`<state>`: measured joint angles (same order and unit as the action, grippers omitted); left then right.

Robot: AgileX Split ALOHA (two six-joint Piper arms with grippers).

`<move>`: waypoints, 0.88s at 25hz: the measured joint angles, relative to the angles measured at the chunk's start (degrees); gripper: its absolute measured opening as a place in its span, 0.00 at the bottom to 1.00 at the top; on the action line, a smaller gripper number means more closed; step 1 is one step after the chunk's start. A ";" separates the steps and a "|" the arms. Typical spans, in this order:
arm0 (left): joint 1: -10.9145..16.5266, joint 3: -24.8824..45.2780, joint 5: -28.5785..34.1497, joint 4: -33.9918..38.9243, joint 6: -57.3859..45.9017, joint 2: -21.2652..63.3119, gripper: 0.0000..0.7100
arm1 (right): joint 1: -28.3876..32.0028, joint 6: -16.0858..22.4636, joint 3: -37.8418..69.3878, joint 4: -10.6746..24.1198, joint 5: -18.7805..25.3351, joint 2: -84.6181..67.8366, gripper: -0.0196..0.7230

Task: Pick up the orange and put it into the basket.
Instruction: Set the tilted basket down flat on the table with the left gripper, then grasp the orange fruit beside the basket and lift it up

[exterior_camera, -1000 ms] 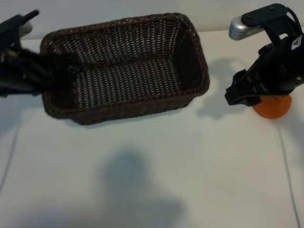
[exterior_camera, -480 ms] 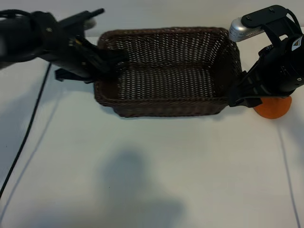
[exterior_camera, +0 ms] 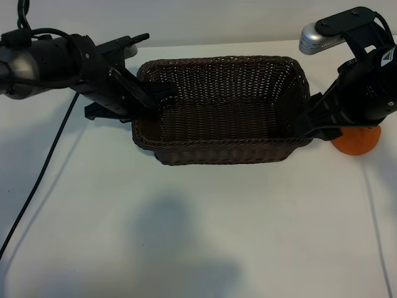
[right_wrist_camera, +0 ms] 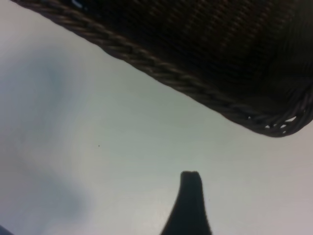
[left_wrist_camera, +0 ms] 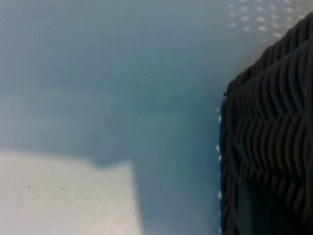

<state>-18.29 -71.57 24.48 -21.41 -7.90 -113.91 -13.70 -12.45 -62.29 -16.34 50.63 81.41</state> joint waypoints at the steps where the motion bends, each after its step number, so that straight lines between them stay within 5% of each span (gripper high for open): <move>1: 0.00 0.00 -0.04 -0.06 0.00 -0.32 0.21 | 0.00 0.00 0.00 0.00 0.00 0.00 0.81; 11: 0.00 0.00 -0.55 -0.51 0.00 -0.30 0.25 | 0.00 0.00 0.00 0.00 0.04 0.00 0.81; 14: 0.00 -0.05 -0.41 -0.44 0.00 0.83 0.45 | 0.00 0.00 0.00 0.00 0.04 0.00 0.81; 19: 0.00 -0.57 1.22 -0.29 -0.05 2.88 0.93 | 0.00 0.00 0.00 0.00 0.04 0.00 0.81; 22: 0.00 -1.16 5.51 1.20 -0.05 4.76 0.99 | 0.00 0.00 0.00 0.00 0.04 0.00 0.81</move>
<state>-18.29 -72.72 29.99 -20.21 -7.96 -109.15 -13.70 -12.45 -62.29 -16.34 50.68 81.41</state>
